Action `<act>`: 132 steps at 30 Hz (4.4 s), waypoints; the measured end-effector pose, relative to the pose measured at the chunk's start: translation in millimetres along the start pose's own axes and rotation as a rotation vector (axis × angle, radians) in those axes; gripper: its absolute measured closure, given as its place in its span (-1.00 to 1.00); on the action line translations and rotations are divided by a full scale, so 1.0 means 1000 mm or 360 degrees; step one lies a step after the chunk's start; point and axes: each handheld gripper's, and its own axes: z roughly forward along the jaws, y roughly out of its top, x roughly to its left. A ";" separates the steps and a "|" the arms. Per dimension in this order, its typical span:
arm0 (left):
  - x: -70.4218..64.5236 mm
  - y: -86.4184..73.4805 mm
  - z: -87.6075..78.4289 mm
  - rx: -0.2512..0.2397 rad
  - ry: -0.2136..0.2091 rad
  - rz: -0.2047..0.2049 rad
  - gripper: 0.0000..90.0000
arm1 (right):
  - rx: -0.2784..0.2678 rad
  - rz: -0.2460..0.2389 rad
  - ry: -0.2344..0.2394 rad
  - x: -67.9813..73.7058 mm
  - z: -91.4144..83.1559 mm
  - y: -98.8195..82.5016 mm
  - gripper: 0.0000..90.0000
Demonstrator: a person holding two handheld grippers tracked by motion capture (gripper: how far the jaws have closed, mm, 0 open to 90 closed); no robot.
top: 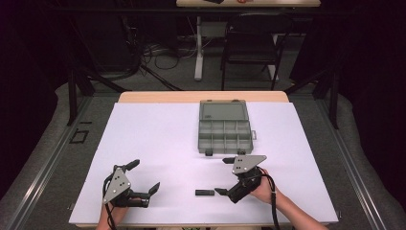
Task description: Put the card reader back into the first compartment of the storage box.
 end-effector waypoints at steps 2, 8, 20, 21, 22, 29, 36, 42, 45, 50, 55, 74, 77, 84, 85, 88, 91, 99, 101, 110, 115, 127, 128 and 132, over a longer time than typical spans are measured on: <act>0.000 0.000 0.000 0.0001 -0.0002 -0.0006 -1.00 | 0.0006 -0.0007 0.0009 0.001 0.002 0.000 -0.98; 0.000 0.000 -0.001 -0.0004 0.0001 -0.0007 -1.00 | 0.0007 -0.0017 0.0044 0.001 0.009 0.004 -0.98; 0.001 0.000 -0.002 -0.0003 0.0007 -0.0003 -1.00 | 0.0018 -0.0043 0.0113 0.002 0.028 0.011 -1.00; 0.001 0.000 -0.002 -0.0005 0.0008 -0.0004 -1.00 | 0.0021 -0.0044 0.0122 0.002 0.029 0.011 -1.00; 0.001 0.000 -0.002 -0.0006 0.0008 -0.0001 -1.00 | 0.0022 -0.0044 0.0131 0.002 0.030 0.011 -1.00; 0.002 0.000 -0.002 -0.0011 0.0005 -0.0004 -1.00 | 0.0048 -0.0061 0.0183 0.002 0.038 0.010 -1.00; 0.002 0.000 -0.001 -0.0010 -0.0003 -0.0006 -1.00 | 0.0110 -0.0082 0.0260 0.001 0.044 0.004 -0.95; 0.001 0.000 -0.002 -0.0014 -0.0002 -0.0001 -1.00 | 0.0148 -0.0111 0.0333 0.002 0.048 -0.002 -0.63; 0.002 -0.001 -0.002 -0.0008 -0.0002 -0.0010 -1.00 | 0.0185 -0.0128 0.0355 0.003 0.049 -0.004 -0.40; 0.001 0.000 -0.002 -0.0009 -0.0006 0.0000 -1.00 | 0.0230 -0.0153 0.0388 0.005 0.053 -0.007 0.02; 0.001 0.000 -0.002 -0.0008 -0.0007 0.0001 -1.00 | 0.0270 -0.0168 0.0397 0.006 0.055 -0.008 0.28; 0.001 0.000 0.000 0.0007 -0.0018 0.0021 -1.00 | 0.0332 -0.0200 0.0404 0.008 0.062 -0.015 0.57; 0.001 0.000 0.000 0.0000 -0.0018 0.0011 -1.00 | 0.0325 -0.0194 0.0404 0.008 0.062 -0.015 0.63; 0.001 0.000 0.001 0.0003 -0.0020 0.0019 -1.00 | 0.0308 -0.0198 0.0394 0.009 0.061 -0.015 0.64; 0.001 0.000 0.001 0.0001 -0.0020 0.0015 -1.00 | 0.0302 -0.0200 0.0397 0.009 0.061 -0.015 0.64; 0.001 0.000 0.000 -0.0001 -0.0015 0.0014 -1.00 | 0.0302 -0.0209 0.0397 0.009 0.061 -0.015 0.64; 0.002 0.000 0.000 0.0002 -0.0013 0.0009 -1.00 | 0.0285 -0.0215 0.0382 0.009 0.058 -0.013 0.64; 0.001 0.000 -0.001 -0.0004 -0.0008 0.0010 -1.00 | 0.0254 -0.0223 0.0352 0.008 0.051 -0.009 0.64; 0.002 0.000 -0.001 -0.0002 -0.0008 0.0007 -1.00 | 0.0249 -0.0221 0.0346 0.008 0.050 -0.008 0.64; 0.001 0.000 -0.001 -0.0006 -0.0010 0.0008 -1.00 | 0.0240 -0.0222 0.0325 0.009 0.044 -0.004 0.64; 0.002 0.000 0.000 -0.0002 -0.0010 0.0011 -1.00 | 0.0229 -0.0207 0.0313 0.008 0.040 -0.001 0.64; 0.002 0.000 0.000 0.0000 -0.0007 0.0011 -1.00 | 0.0196 -0.0192 0.0262 0.004 0.028 0.002 0.64; 0.002 0.000 0.000 0.0002 -0.0010 0.0018 -1.00 | 0.0192 -0.0192 0.0256 0.004 0.028 0.002 0.64; 0.001 0.000 0.000 -0.0002 -0.0006 0.0017 -1.00 | 0.0189 -0.0190 0.0242 0.003 0.025 0.003 0.64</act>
